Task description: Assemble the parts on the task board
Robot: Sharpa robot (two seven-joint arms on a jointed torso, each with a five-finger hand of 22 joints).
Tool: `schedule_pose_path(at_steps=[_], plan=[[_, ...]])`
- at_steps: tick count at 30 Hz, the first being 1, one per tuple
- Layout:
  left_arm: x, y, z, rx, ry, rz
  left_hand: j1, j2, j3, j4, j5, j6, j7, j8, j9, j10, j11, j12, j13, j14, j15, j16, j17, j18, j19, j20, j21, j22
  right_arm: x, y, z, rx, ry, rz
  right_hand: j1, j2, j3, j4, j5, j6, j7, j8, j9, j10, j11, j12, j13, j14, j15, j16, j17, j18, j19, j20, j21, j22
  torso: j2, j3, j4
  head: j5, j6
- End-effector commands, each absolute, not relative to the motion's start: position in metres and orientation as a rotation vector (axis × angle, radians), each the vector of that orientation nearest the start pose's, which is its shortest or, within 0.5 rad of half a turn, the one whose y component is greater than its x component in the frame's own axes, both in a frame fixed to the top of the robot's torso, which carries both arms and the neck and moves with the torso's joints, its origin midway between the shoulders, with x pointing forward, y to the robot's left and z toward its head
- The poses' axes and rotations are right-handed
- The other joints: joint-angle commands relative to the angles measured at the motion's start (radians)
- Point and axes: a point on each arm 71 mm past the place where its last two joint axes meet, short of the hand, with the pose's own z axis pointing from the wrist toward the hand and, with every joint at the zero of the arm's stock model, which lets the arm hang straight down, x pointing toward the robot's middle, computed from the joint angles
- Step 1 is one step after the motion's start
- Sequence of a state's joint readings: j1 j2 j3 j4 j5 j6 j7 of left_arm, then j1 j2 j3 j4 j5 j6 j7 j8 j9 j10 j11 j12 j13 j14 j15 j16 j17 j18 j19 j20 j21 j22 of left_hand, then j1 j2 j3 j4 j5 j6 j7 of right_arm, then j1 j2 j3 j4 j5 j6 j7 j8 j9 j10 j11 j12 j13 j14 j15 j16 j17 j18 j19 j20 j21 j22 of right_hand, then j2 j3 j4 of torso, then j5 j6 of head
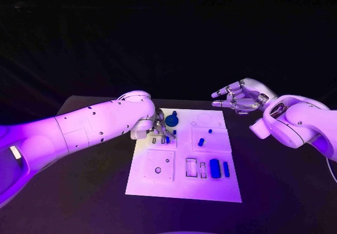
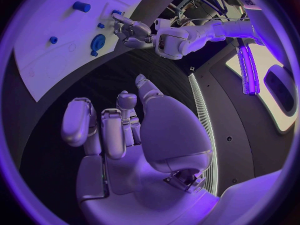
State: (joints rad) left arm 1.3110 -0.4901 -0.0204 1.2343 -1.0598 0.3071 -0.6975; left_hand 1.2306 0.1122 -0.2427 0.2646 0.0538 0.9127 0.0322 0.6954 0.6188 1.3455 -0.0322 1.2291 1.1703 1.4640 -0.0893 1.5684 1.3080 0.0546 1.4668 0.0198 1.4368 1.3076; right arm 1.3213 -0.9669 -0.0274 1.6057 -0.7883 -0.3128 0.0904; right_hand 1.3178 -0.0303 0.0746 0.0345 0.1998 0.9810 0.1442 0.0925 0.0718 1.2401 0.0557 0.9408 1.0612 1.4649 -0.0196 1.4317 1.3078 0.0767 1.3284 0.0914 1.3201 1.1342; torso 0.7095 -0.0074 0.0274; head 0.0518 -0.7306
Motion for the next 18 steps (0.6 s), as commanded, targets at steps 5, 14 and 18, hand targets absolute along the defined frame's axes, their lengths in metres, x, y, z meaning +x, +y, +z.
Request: schedule_pose_path(at_steps=[5, 14, 18], plan=[[0.5324, 0.1216, -0.1882, -0.067, 2.418, -0.25, 0.048, 0.009, 0.025, -0.024, -0.004, -0.013, 0.002, 0.003, 0.013, 0.002, -0.003, -0.001, -0.002, 0.107, -0.006, 0.002, 0.263, -0.014, 0.047, -0.007, 0.003, 0.085, 0.4882, -0.2352, -0.1159, 0.341, 1.608, 1.063, 0.006, -0.002, -0.004, -0.001, 0.004, 0.003, 0.0, 0.003, -0.001, -0.002, 0.0, -0.003, -0.001, 0.054, 0.0, -0.006, 0.028, 0.018, -0.008, -0.003, -0.005, -0.001, 0.0, 0.0002, -0.0005, 0.0, -0.003], [0.5316, 0.1207, -0.1888, -0.079, 2.433, -0.272, 0.202, 0.055, 0.144, -0.11, 0.0, -0.038, -0.009, -0.025, 0.012, -0.008, -0.014, -0.013, -0.008, 0.107, -0.015, 0.002, 0.263, -0.013, 0.047, -0.014, 0.004, 0.089, 0.4884, -0.2345, -0.1161, 0.34, 1.609, 1.065, 0.006, -0.001, -0.004, -0.001, 0.004, 0.003, 0.0, 0.004, -0.001, -0.001, 0.0, -0.002, -0.001, 0.054, 0.001, -0.006, 0.028, 0.018, -0.008, -0.003, -0.005, -0.001, 0.001, 0.0007, 0.0006, 0.001, -0.006], [0.5317, 0.1213, -0.1891, -0.089, 2.439, -0.289, 0.265, 0.041, 0.253, -0.147, 0.054, -0.053, 0.001, -0.059, 0.001, -0.021, -0.008, -0.032, -0.02, 0.107, -0.011, 0.002, 0.263, -0.013, 0.045, -0.015, 0.001, 0.087, 0.4886, -0.2343, -0.1164, 0.34, 1.61, 1.065, 0.006, -0.001, -0.004, -0.001, 0.004, 0.003, 0.0, 0.004, -0.001, -0.001, 0.0, -0.002, -0.001, 0.054, 0.001, -0.006, 0.028, 0.018, -0.008, -0.003, -0.005, -0.001, 0.0, 0.0009, 0.0003, 0.002, -0.008]])
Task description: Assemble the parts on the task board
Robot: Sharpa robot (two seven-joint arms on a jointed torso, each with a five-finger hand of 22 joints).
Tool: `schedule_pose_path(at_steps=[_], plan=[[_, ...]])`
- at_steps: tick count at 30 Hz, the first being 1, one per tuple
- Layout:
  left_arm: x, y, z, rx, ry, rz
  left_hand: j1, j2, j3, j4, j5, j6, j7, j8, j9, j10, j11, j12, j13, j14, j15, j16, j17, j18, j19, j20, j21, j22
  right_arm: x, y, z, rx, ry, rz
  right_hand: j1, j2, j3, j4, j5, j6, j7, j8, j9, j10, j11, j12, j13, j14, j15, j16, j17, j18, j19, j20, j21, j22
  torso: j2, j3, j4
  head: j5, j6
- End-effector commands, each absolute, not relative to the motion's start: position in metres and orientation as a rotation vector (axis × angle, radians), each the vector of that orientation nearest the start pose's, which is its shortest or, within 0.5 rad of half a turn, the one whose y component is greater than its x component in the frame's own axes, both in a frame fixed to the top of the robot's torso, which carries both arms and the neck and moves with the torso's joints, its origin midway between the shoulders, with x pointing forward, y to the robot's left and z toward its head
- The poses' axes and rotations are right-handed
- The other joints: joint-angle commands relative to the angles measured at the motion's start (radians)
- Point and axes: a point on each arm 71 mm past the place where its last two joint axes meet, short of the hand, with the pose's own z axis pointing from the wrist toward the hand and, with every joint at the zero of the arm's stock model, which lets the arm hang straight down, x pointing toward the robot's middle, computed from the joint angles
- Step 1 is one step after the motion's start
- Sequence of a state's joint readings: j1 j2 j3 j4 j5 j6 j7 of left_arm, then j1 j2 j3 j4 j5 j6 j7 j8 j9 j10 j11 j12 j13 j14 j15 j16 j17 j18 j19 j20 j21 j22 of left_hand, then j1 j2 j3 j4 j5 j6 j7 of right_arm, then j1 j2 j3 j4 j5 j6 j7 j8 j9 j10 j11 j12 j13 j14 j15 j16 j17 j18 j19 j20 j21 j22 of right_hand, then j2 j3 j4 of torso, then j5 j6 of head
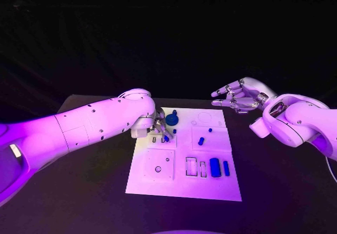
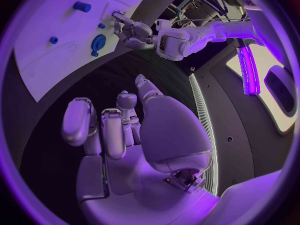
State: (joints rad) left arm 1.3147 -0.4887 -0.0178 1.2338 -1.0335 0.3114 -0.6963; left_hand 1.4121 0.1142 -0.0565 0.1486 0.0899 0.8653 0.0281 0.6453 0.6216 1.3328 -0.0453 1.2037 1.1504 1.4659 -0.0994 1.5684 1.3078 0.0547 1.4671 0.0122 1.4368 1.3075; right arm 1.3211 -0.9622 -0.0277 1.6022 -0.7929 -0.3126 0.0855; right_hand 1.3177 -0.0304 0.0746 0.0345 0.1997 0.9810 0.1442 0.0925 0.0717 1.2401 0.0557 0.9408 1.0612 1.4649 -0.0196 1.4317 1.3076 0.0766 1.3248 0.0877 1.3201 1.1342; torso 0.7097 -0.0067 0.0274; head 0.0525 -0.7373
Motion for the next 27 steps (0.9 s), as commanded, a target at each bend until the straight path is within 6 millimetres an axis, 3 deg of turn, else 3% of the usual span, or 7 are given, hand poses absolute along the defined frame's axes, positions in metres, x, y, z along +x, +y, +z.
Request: schedule_pose_path(at_steps=[1, 3, 7, 9, 10, 17, 27], plan=[[0.532, 0.122, -0.189, -0.094, 2.44, -0.294, 0.076, 0.016, 0.117, -0.027, 0.023, -0.001, 0.011, -0.018, -0.003, -0.008, 0.008, -0.011, -0.003, 0.105, 0.005, 0.002, 0.263, -0.013, 0.044, -0.005, 0.0, 0.088, 0.489, -0.234, -0.116, 0.34, 1.61, 1.065, 0.007, 0.0, -0.004, -0.001, 0.004, 0.003, 0.0, 0.004, -0.001, -0.002, 0.0, -0.002, -0.001, 0.054, 0.001, -0.006, 0.028, 0.018, -0.004, 0.001, -0.005, -0.001, 0.0, 0.0002, 0.0001, 0.002, -0.002], [0.532, 0.122, -0.189, -0.1, 2.441, -0.3, 0.07, -0.009, 0.174, -0.025, 0.028, 0.001, 0.013, -0.024, -0.002, -0.008, 0.006, -0.015, -0.006, 0.105, 0.005, 0.002, 0.263, -0.014, 0.044, -0.001, 0.0, 0.089, 0.489, -0.234, -0.117, 0.34, 1.611, 1.065, 0.007, 0.0, -0.004, -0.001, 0.004, 0.003, 0.0, 0.004, -0.001, -0.002, 0.0, -0.002, -0.001, 0.054, 0.001, -0.006, 0.028, 0.018, -0.004, 0.001, -0.005, -0.001, 0.0, 0.0002, 0.0002, 0.002, -0.002], [0.531, 0.125, -0.189, -0.121, 2.435, -0.319, -0.021, -0.146, 0.478, -0.004, 0.027, 0.012, 0.022, -0.027, 0.023, -0.001, 0.007, -0.019, -0.009, 0.105, 0.011, 0.002, 0.263, -0.012, 0.044, 0.002, -0.001, 0.092, 0.489, -0.234, -0.117, 0.339, 1.612, 1.066, 0.007, 0.0, -0.004, -0.001, 0.004, 0.003, 0.0, 0.004, -0.001, -0.002, 0.0, -0.002, -0.001, 0.054, 0.001, -0.006, 0.028, 0.018, -0.004, 0.001, -0.005, -0.001, 0.0, 0.0007, -0.0007, 0.003, -0.001], [0.53, 0.128, -0.188, -0.136, 2.427, -0.331, -0.052, -0.183, 0.561, -0.008, 0.027, 0.013, 0.016, -0.022, 0.036, 0.003, 0.012, -0.018, -0.008, 0.105, 0.01, 0.002, 0.263, -0.013, 0.044, 0.005, -0.002, 0.093, 0.489, -0.234, -0.117, 0.339, 1.612, 1.067, 0.007, 0.001, -0.004, -0.001, 0.004, 0.003, 0.001, 0.004, -0.001, -0.001, 0.0, -0.001, -0.001, 0.053, 0.001, -0.007, 0.027, 0.018, -0.006, 0.001, -0.007, -0.005, 0.0, 0.0007, -0.0008, 0.002, -0.001], [0.53, 0.13, -0.187, -0.15, 2.416, -0.34, -0.089, -0.213, 0.637, -0.018, 0.026, 0.013, 0.019, -0.014, 0.051, 0.006, 0.01, -0.017, -0.008, 0.105, 0.01, 0.002, 0.263, -0.013, 0.045, 0.005, -0.002, 0.094, 0.489, -0.234, -0.117, 0.34, 1.612, 1.067, 0.007, 0.001, -0.004, -0.001, 0.004, 0.003, 0.001, 0.004, -0.001, -0.001, 0.0, -0.001, -0.001, 0.053, 0.001, -0.007, 0.027, 0.018, -0.006, 0.001, -0.007, -0.005, 0.0, 0.0004, -0.0001, 0.002, -0.001], [0.529, 0.14, -0.182, -0.206, 2.348, -0.371, -0.142, -0.247, 0.744, -0.055, 0.028, 0.013, 0.015, 0.003, 0.08, 0.016, 0.013, -0.009, -0.001, 0.105, 0.008, 0.002, 0.263, -0.014, 0.048, 0.004, 0.002, 0.102, 0.489, -0.234, -0.118, 0.341, 1.613, 1.068, 0.007, 0.001, -0.004, -0.001, 0.004, 0.003, 0.001, 0.004, -0.001, -0.002, 0.0, -0.002, -0.001, 0.053, 0.001, -0.007, 0.027, 0.018, -0.006, 0.001, -0.007, -0.005, 0.0, 0.0009, 0.0022, 0.003, -0.001], [0.526, 0.145, -0.185, -0.206, 2.303, -0.351, -0.163, -0.254, 0.78, -0.071, 0.027, 0.012, 0.014, 0.008, 0.092, 0.02, 0.013, -0.006, 0.001, 0.105, 0.007, 0.002, 0.263, -0.015, 0.05, 0.004, 0.004, 0.106, 0.489, -0.234, -0.119, 0.341, 1.617, 1.072, 0.006, 0.002, -0.005, 0.0, 0.004, 0.002, 0.001, 0.003, -0.001, -0.004, 0.0, -0.004, -0.003, 0.053, 0.001, -0.008, 0.025, 0.019, -0.008, 0.001, -0.01, -0.009, 0.0, -0.0005, 0.0012, 0.008, -0.004]])
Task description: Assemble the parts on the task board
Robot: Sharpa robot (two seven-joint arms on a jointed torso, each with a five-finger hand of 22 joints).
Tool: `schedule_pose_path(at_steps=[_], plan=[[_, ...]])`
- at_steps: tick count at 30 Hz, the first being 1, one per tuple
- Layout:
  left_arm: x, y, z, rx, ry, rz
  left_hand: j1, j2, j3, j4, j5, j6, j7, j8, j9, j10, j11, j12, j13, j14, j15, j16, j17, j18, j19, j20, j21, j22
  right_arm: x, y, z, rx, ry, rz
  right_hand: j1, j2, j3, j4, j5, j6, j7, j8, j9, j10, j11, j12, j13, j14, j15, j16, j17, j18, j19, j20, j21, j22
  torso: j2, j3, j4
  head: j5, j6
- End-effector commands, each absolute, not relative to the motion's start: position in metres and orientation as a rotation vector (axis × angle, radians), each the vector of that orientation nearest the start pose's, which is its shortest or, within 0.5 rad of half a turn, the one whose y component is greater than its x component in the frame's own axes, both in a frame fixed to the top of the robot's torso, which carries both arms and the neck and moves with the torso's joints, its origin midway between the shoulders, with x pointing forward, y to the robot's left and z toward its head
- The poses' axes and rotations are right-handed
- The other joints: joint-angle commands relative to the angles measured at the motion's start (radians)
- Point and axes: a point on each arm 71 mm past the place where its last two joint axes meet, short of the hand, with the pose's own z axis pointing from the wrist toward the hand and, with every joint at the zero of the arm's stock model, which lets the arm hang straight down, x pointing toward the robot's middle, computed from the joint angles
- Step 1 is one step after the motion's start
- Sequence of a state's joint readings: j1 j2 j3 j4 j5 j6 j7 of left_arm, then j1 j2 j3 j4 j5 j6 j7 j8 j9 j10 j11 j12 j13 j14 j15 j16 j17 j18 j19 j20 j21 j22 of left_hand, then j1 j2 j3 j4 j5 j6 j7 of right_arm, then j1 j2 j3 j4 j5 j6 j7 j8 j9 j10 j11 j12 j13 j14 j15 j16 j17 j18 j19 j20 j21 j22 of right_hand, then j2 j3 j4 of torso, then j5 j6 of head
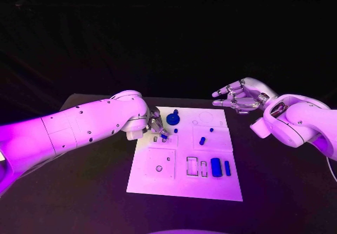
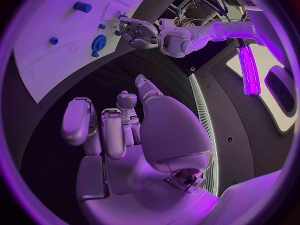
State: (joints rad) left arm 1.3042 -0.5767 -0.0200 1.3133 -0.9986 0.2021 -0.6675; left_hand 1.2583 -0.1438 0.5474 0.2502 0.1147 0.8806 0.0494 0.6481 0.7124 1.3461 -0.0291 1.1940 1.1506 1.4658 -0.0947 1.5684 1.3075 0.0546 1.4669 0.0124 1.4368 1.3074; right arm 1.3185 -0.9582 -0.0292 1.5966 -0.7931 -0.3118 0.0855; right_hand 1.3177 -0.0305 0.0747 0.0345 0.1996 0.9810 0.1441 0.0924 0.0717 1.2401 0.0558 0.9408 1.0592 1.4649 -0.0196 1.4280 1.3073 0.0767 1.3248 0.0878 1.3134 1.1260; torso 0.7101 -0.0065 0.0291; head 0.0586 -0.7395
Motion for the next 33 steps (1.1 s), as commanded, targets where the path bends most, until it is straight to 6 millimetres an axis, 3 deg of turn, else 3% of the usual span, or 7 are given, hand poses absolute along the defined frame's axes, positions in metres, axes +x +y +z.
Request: schedule_pose_path(at_steps=[1, 25, 28, 33], plan=[[0.526, 0.146, -0.186, -0.202, 2.299, -0.345, -0.009, 0.004, 0.176, -0.172, 0.002, -0.003, -0.007, 0.005, 0.001, 0.007, -0.003, 0.004, 0.001, 0.105, 0.003, 0.002, 0.263, -0.015, 0.05, 0.003, 0.004, 0.106, 0.489, -0.234, -0.119, 0.341, 1.617, 1.072, 0.006, 0.002, -0.005, 0.0, 0.004, 0.002, 0.001, 0.003, -0.001, -0.004, 0.0, -0.004, -0.001, 0.053, 0.001, -0.005, 0.026, 0.019, -0.008, 0.001, -0.003, -0.001, 0.0, -0.0004, -0.001, 0.002, -0.002], [0.517, 0.147, -0.206, -0.097, 2.376, -0.28, -0.023, -0.004, 0.193, -0.184, 0.001, -0.001, -0.008, 0.012, 0.01, 0.008, -0.004, 0.005, 0.001, 0.105, 0.003, 0.002, 0.263, -0.017, 0.052, 0.003, 0.009, 0.113, 0.488, -0.235, -0.12, 0.35, 1.624, 1.081, 0.005, 0.003, -0.007, 0.002, 0.003, 0.001, 0.002, 0.003, -0.002, -0.004, 0.001, -0.005, -0.002, 0.053, 0.001, -0.005, 0.026, 0.019, -0.009, 0.001, -0.004, -0.002, 0.0, 0.0001, -0.0025, 0.011, -0.006], [0.516, 0.148, -0.208, -0.084, 2.388, -0.268, -0.039, -0.012, 0.205, -0.189, 0.025, 0.001, -0.01, 0.018, 0.016, 0.008, -0.005, 0.004, -0.001, 0.105, 0.002, 0.002, 0.263, -0.017, 0.052, 0.003, 0.009, 0.114, 0.488, -0.235, -0.12, 0.365, 1.627, 1.088, 0.004, 0.004, -0.007, 0.002, 0.003, 0.001, 0.002, 0.003, -0.002, -0.004, 0.001, -0.004, -0.002, 0.053, 0.001, -0.005, 0.026, 0.019, -0.009, 0.001, -0.004, -0.002, 0.0, 0.0001, -0.003, 0.013, -0.006], [0.516, 0.149, -0.209, -0.074, 2.395, -0.245, -0.046, -0.014, 0.208, -0.191, 0.03, 0.002, -0.011, 0.021, 0.019, 0.009, -0.006, 0.004, -0.001, 0.105, 0.001, 0.002, 0.263, -0.017, 0.052, 0.002, 0.009, 0.114, 0.488, -0.235, -0.121, 0.376, 1.629, 1.093, 0.002, 0.008, -0.008, 0.005, 0.004, 0.001, 0.002, 0.004, -0.002, -0.003, 0.001, -0.002, 0.0, 0.054, 0.001, -0.005, 0.027, 0.019, -0.008, 0.001, -0.004, -0.002, 0.0, 0.0001, -0.0023, 0.014, -0.008]])
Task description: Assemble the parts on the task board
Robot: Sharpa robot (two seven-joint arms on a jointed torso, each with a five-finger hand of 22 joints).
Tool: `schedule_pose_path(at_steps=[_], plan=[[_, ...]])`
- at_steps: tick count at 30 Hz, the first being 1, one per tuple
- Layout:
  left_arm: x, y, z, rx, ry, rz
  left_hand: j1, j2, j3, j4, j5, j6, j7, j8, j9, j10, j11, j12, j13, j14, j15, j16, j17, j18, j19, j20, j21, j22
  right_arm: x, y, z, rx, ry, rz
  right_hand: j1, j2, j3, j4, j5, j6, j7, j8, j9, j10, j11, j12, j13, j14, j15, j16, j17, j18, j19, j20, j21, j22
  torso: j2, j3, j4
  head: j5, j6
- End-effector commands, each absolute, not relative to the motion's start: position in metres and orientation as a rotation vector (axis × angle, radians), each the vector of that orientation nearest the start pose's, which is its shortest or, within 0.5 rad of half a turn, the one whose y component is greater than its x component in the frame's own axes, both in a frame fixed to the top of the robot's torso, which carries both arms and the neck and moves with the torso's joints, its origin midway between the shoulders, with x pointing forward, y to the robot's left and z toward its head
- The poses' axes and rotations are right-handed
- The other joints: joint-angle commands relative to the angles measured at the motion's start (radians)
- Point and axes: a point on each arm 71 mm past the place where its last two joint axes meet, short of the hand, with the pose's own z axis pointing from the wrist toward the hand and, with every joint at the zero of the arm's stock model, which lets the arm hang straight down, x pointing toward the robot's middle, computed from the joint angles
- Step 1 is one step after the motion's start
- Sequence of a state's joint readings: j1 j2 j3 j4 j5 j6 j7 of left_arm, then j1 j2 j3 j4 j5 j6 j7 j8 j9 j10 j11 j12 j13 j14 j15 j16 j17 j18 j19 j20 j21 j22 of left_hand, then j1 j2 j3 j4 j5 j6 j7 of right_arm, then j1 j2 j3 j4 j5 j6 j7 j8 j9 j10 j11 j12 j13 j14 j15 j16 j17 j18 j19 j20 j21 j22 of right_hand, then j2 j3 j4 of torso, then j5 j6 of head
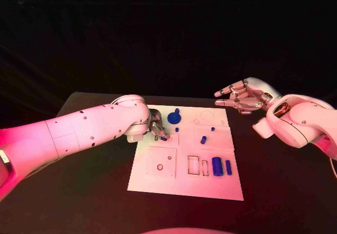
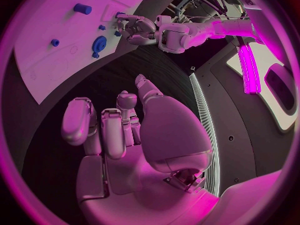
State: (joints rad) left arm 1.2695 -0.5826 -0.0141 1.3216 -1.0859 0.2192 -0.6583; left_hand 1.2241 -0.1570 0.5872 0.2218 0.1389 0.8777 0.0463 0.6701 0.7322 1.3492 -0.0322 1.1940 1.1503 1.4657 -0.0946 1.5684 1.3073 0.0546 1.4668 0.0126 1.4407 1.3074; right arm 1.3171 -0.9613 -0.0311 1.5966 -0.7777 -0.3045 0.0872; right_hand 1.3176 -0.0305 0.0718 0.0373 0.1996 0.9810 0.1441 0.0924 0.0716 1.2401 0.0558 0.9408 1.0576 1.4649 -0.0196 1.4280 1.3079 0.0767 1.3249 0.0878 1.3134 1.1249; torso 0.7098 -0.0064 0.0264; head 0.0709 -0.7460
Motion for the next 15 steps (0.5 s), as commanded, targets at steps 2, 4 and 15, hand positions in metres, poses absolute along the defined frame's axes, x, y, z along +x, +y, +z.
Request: schedule_pose_path(at_steps=[2, 4, 15], plan=[[0.516, 0.1496, -0.2088, -0.074, 2.395, -0.24, -0.017, -0.002, 0.17, -0.162, 0.008, 0.007, -0.009, 0.001, 0.001, 0.007, -0.003, 0.005, 0.0, 0.105, 0.001, 0.002, 0.263, -0.017, 0.052, 0.002, 0.006, 0.116, 0.4883, -0.2354, -0.1209, 0.377, 1.63, 1.094, 0.002, 0.008, -0.005, 0.002, 0.004, 0.001, 0.002, 0.004, -0.002, -0.003, 0.001, -0.002, 0.001, 0.054, 0.001, -0.005, 0.027, 0.019, -0.008, 0.001, -0.004, -0.001, 0.001, -0.0002, 0.001, 0.001, -0.001], [0.5162, 0.1496, -0.2088, -0.076, 2.394, -0.237, -0.022, -0.003, 0.17, -0.162, 0.009, 0.009, -0.01, 0.004, 0.003, 0.008, -0.004, 0.005, 0.0, 0.105, 0.0, 0.002, 0.263, -0.017, 0.053, 0.002, 0.006, 0.116, 0.4883, -0.2354, -0.1209, 0.378, 1.63, 1.094, 0.002, 0.008, -0.005, 0.002, 0.004, 0.001, 0.002, 0.004, -0.002, -0.003, 0.001, -0.002, 0.001, 0.054, 0.001, -0.005, 0.027, 0.019, -0.008, 0.001, -0.004, -0.001, 0.001, -0.0004, 0.0011, 0.001, 0.0], [0.518, 0.1468, -0.2087, -0.088, 2.385, -0.229, -0.077, 0.011, 0.163, -0.148, 0.007, 0.028, -0.022, 0.025, 0.02, 0.017, -0.013, 0.012, 0.003, 0.105, -0.007, 0.002, 0.263, -0.019, 0.055, -0.005, 0.011, 0.124, 0.4882, -0.2353, -0.121, 0.375, 1.63, 1.092, 0.002, 0.01, -0.006, 0.003, 0.005, 0.001, 0.002, 0.004, -0.002, -0.004, 0.001, -0.002, 0.0, 0.053, 0.002, -0.006, 0.025, 0.019, -0.009, 0.001, -0.005, -0.002, 0.0, 0.0006, -0.0003, 0.001, -0.003]])
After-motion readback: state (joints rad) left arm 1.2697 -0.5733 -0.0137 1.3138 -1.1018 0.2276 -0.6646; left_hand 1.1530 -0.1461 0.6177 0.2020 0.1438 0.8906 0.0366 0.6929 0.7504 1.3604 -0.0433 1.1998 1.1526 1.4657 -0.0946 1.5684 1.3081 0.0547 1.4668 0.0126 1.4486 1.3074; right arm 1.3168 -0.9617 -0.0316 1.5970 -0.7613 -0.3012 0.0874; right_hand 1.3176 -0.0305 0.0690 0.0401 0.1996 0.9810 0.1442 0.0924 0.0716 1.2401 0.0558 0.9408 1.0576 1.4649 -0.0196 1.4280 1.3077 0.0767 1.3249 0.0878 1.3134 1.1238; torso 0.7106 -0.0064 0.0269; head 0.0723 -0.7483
